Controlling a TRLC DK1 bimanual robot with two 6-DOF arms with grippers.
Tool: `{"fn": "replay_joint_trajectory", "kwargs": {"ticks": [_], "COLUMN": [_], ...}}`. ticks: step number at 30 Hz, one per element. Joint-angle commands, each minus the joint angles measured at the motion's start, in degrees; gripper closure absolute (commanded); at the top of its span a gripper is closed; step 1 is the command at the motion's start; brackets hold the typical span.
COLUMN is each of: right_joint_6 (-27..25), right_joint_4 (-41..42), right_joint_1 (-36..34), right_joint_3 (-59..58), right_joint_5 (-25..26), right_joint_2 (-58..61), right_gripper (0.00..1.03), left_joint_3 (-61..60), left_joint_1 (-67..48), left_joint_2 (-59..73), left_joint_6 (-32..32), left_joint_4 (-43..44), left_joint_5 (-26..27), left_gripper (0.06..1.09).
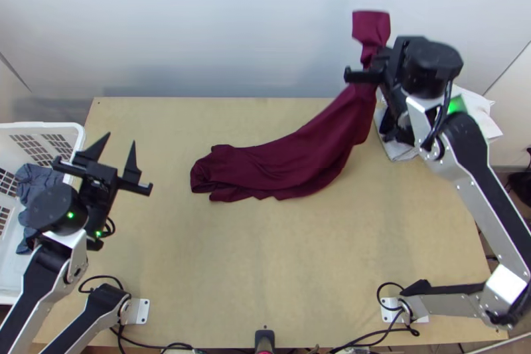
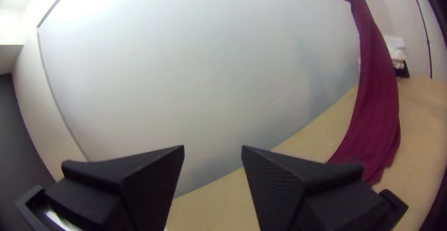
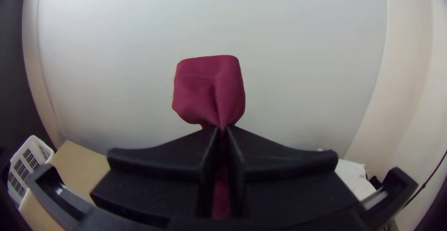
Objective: Fold the t-shirt
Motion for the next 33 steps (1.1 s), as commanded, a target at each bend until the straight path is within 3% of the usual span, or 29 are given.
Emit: {"fn": "replay_joint_trajectory", "kwargs": {"ticks": [1, 9, 13, 16, 20, 24, 30, 33], "right_joint_6": [0.5, 1.4, 3.8, 3.9, 5.7, 8.6, 8.2, 8.1], "right_joint_4": [0.0, -0.4, -0.8, -1.3, -2.2, -4.5, -4.4, -4.5], "right_joint_1": [1.4, 0.1, -2.6, -4.2, -6.9, -8.1, -8.4, -8.4], "right_joint_3": [-8.8, -15.3, -19.1, -23.7, -29.5, -32.2, -39.6, -41.7], "right_joint_5": [-1.5, -2.2, -6.8, -7.4, -9.1, -14.2, -14.7, -15.2], "right_joint_2": [-5.9, -14.8, -22.6, -28.3, -33.5, -36.1, -41.9, -43.5], "right_gripper": [1.0, 1.0, 1.0, 1.0, 1.0, 1.0, 1.0, 1.0], "left_joint_3": [-6.3, -7.1, -5.1, -1.6, 4.5, 11.4, 18.9, 25.1], "left_joint_1": [-2.4, -3.7, -5.1, -7.6, -9.5, -12.1, -15.6, -15.4], "left_joint_2": [-2.9, 8.1, 16.3, 22.8, 33.1, 43.4, 55.5, 60.9], "left_joint_6": [4.2, 3.4, 3.4, 2.8, -1.2, -4.6, -6.4, -8.3], "left_joint_4": [1.8, 13.2, 19.2, 20.6, 20.3, 16.3, 14.9, 10.2], "left_joint_5": [-1.3, -2.4, -3.9, -5.8, -5.8, -5.9, -6.2, -5.8], "left_gripper": [0.45, 0.45, 0.45, 0.45, 0.45, 0.45, 0.45, 0.45]}}
